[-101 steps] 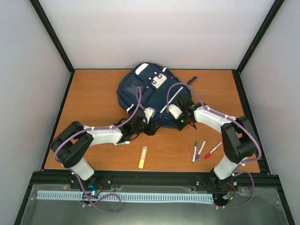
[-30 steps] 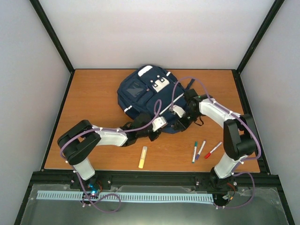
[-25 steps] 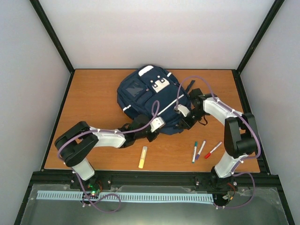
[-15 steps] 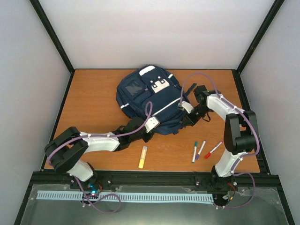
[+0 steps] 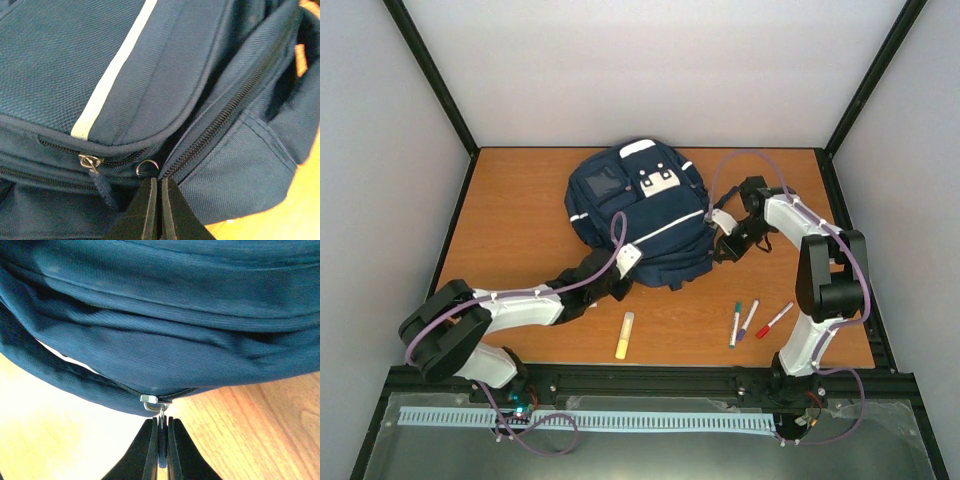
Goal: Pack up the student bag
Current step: Zip the student bag at the center of the board.
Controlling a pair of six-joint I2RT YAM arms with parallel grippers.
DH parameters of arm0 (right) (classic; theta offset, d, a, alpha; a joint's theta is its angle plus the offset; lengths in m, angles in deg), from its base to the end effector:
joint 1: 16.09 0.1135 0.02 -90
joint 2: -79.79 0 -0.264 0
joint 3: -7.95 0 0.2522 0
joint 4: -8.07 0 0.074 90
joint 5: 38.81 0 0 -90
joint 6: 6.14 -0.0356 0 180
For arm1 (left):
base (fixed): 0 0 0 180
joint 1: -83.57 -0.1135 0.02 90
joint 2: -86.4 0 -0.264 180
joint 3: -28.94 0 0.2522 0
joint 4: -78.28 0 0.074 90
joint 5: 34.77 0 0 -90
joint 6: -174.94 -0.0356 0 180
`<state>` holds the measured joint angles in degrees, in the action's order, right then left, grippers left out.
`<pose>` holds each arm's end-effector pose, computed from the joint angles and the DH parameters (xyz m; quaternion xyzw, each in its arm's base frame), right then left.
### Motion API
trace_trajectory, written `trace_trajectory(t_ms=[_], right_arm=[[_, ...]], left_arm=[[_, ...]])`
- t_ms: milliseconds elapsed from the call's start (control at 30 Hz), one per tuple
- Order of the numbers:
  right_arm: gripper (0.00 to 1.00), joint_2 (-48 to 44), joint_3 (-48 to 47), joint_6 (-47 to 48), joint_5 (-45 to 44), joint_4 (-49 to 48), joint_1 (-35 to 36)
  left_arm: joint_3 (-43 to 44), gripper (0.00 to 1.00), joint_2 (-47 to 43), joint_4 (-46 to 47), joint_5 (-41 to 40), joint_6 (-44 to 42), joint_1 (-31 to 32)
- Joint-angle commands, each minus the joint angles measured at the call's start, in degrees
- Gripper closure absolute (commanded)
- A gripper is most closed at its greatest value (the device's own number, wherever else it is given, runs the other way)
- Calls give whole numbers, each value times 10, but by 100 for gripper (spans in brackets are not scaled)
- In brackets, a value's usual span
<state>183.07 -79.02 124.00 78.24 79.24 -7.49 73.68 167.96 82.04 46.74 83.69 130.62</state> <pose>0.3212 0.0650 0.1940 -0.4058 0.8833 0.2192 0.0841 0.1910 -0.1975 0.1639 0.3265 0.8144 -0.1250 0.4632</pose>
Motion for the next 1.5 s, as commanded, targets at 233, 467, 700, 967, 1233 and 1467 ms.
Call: trace_trajectory(t_ms=[233,467,700,967,1233,1467], right_arm=[[97,-49,53,20,-36,-6,62],[97,-65,59,-22,9,-7,173],[97,-84,58,-40,44,-4,193],[97,-94,89,-43,48,-20,193],[97,-102,100,-52,62,-31,193],[97,-110,108,-50,61,-29,192]], left_arm=[[-53,76,-119,6,4,46,-45],[-25,48,-155,-23,135,42,-34],[13,50,-70,-18,170,28,-15],[72,55,7,-22,230,8,-4],[119,66,69,-45,239,-6,13],[108,67,80,-27,202,-6,17]])
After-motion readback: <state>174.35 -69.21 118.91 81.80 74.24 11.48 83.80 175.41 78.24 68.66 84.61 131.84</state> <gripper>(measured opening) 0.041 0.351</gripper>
